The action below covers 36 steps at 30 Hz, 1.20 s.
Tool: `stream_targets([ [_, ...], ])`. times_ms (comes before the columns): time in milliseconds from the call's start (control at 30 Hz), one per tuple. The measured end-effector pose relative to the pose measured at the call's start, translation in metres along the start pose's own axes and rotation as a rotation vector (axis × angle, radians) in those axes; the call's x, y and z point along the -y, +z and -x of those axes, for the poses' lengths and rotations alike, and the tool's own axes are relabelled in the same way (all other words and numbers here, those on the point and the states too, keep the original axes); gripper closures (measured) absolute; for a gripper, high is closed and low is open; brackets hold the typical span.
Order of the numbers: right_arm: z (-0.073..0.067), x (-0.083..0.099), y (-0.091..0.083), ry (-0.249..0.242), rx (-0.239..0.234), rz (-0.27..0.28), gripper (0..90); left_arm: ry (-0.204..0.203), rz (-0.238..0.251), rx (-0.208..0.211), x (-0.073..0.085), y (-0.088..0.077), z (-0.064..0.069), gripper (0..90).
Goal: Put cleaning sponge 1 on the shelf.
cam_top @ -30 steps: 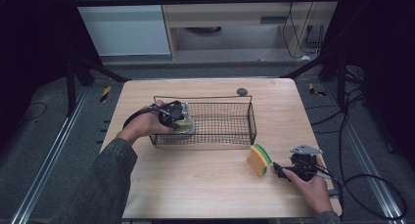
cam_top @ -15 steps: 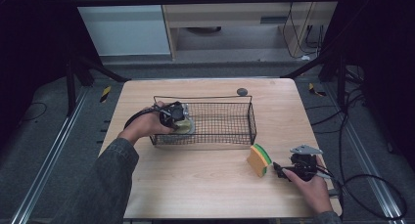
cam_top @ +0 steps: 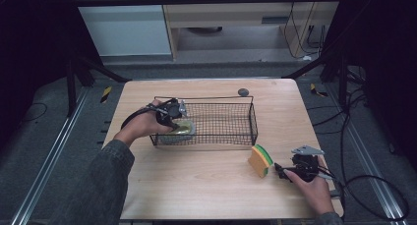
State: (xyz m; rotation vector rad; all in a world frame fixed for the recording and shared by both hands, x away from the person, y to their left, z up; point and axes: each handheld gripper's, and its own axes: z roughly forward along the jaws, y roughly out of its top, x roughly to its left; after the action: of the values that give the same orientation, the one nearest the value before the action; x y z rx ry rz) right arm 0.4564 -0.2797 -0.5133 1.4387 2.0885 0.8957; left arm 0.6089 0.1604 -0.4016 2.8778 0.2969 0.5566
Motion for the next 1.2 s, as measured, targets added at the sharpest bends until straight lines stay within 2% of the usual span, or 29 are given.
stream_targets([
  [267,0.0,0.0,0.0,0.0,0.0,0.0,1.1,-0.048,0.074,-0.031,0.002,-0.013,-0.001,54.3],
  [500,0.0,0.0,0.0,0.0,0.0,0.0,1.1,-0.075,0.106,-0.052,0.004,-0.022,-0.002,45.3],
  [600,0.0,0.0,0.0,0.0,0.0,0.0,1.1,-0.113,0.119,-0.07,0.005,-0.026,-0.002,37.8],
  [633,0.0,0.0,0.0,0.0,0.0,0.0,1.1,-0.113,0.119,-0.07,0.005,-0.026,-0.002,34.5],
  [667,0.0,0.0,0.0,0.0,0.0,0.0,1.1,-0.137,0.126,-0.074,0.006,-0.029,-0.001,31.1],
  [700,0.0,0.0,0.0,0.0,0.0,0.0,1.1,-0.137,0.126,-0.074,0.006,-0.029,-0.001,27.1],
  [800,0.0,0.0,0.0,-0.001,0.0,-0.001,1.1,-0.191,0.151,-0.085,0.009,-0.035,0.002,17.9],
  [833,0.0,0.0,0.0,-0.001,0.0,-0.001,1.1,-0.191,0.151,-0.085,0.009,-0.035,0.002,15.2],
  [867,0.0,0.0,0.0,-0.006,0.0,-0.001,1.3,-0.208,0.161,-0.079,0.01,-0.038,0.003,15.2],
  [900,0.001,0.0,-0.002,-0.012,-0.011,-0.007,5.6,-0.241,0.182,-0.07,0.013,-0.041,0.005,11.9],
  [933,0.0,-0.001,-0.004,-0.022,-0.019,-0.007,8.9,-0.257,0.193,-0.069,0.015,-0.043,0.006,10.6],
  [1000,-0.001,-0.002,-0.011,-0.038,-0.019,0.014,6.2,-0.28,0.214,-0.07,0.02,-0.047,0.008,8.4],
  [1033,-0.001,-0.002,-0.011,-0.038,-0.019,0.014,6.2,-0.28,0.214,-0.07,0.02,-0.047,0.008,7.2],
  [1067,-0.003,-0.003,-0.02,-0.04,-0.015,0.035,8.0,-0.305,0.233,-0.068,0.025,-0.051,0.01,7.1],
  [1100,-0.003,-0.003,-0.02,-0.04,-0.015,0.035,8.0,-0.305,0.233,-0.068,0.025,-0.051,0.01,7.0],
  [1200,-0.011,-0.003,-0.034,-0.068,-0.019,0.054,8.7,-0.342,0.262,-0.084,0.037,-0.06,0.013,6.8],
])
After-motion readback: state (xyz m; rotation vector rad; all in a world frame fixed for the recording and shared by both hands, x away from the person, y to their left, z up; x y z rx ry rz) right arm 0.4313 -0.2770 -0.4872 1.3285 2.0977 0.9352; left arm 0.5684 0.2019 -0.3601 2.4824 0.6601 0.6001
